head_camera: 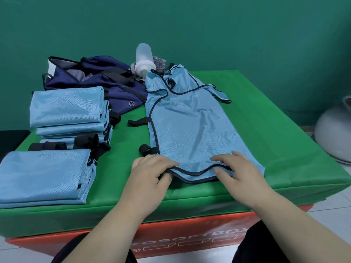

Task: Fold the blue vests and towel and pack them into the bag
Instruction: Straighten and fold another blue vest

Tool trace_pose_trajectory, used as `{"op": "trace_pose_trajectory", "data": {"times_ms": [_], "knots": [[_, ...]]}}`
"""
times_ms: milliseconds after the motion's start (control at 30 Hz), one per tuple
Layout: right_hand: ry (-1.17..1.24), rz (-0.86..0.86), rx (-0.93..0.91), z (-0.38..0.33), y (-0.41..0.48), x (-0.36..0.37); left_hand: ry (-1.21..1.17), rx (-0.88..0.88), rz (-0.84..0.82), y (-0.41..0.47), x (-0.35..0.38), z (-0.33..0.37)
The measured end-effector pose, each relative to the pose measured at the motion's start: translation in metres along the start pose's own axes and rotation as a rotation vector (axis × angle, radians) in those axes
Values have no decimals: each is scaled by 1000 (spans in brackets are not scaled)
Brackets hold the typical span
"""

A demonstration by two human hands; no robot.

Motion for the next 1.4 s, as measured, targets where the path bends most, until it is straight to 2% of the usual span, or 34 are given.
{"op": "trace_pose_trajectory", "data": {"times_ms": [67,233,400,633,867,1033,1167,1300,1400], "knots": [[-4,28,-126,-6,-3,-2,-8,-16,60,0,-3,0],[-71,39,-282,-10,-11,-1,-118,-249,156,4,-12,-11],[-142,116,-387,-21,-13,5,-110,-360,131,3,-15,-18],[-208,222,-464,-41,-16,19,-110,-401,96,3,-11,-16],[-198,305,-503,-54,-16,28,-76,-214,32,4,-9,-7],[-138,295,-470,-53,-15,25,-112,84,-49,-1,-16,8],[-75,304,-500,-54,-17,19,-29,232,-69,-2,-11,16],[-14,308,-540,-57,-18,15,36,253,-55,0,-8,18],[6,277,-550,-56,-18,15,43,178,-30,3,-10,15]]}}
Point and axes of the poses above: each hand's wrist, its own y-axis towards the middle knuckle, its own x-axis out of the palm, z = x × y, the point moved 5 cm from there along y, towards the middle knuckle, and after that the axes turned 10 degrees about z, right-handed, at the moved point
